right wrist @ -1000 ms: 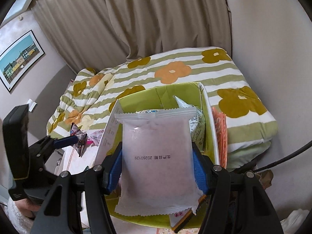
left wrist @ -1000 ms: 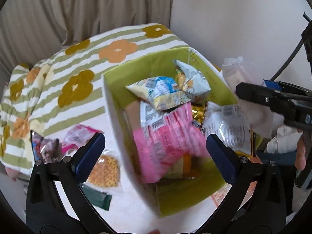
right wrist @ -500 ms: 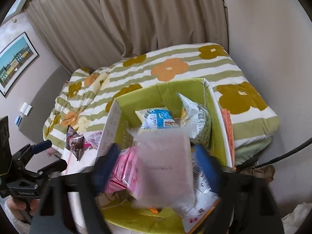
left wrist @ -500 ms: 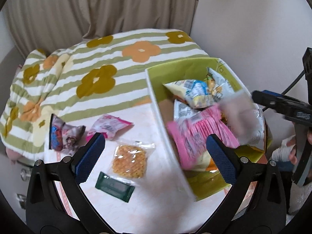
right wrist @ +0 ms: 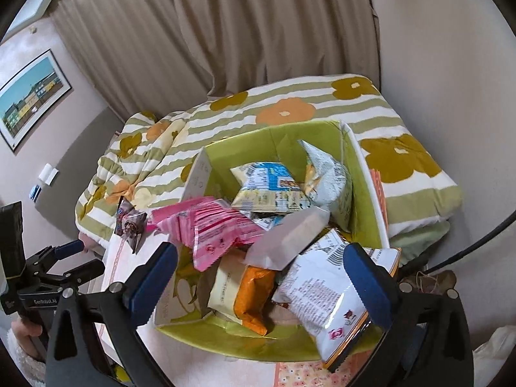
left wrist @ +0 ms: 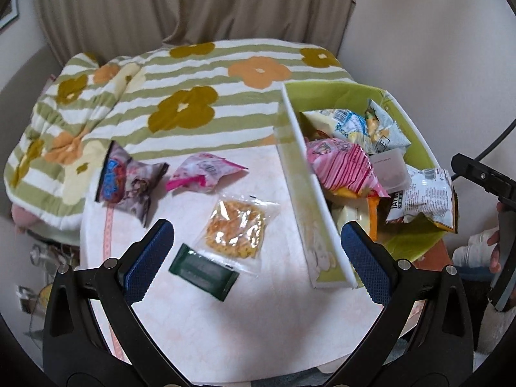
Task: Organize snacks
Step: 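Grasp the purple-blue chocolate bag with left tool while right tool grasps dark green bar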
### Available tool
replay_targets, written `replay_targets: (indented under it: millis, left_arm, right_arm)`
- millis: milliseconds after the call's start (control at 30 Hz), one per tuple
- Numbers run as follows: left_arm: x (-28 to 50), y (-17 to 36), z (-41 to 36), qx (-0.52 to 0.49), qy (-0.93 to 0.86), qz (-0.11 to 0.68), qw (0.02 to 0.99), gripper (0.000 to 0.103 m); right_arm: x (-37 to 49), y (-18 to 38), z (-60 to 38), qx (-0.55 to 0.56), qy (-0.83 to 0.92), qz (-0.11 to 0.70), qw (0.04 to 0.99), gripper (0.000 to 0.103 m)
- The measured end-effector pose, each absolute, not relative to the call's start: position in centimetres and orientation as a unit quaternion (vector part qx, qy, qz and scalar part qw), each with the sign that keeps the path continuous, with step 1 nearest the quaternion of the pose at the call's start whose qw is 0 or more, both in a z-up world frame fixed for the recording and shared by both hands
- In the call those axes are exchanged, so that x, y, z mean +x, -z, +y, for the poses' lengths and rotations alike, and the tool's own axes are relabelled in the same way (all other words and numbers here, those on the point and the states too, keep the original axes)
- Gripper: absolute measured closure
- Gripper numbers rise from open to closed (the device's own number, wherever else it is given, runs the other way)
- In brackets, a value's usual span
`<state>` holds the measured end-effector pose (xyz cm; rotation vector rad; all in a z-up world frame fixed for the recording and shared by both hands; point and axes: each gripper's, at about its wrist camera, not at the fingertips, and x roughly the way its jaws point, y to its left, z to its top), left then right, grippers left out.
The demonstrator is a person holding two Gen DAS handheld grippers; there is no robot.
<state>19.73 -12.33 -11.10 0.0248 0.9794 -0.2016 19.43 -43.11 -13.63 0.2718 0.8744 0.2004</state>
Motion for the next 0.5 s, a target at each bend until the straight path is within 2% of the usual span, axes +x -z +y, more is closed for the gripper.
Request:
replay_targets:
  millis: [500]
  left_arm:
    - [15.2,9.1,-4.6,-0.017,-0.002,0.446,0.895,0.000]
  right_arm:
    - [17.7,11.2,-34.9,0.088,-0.215,0.390,0.891,0.001]
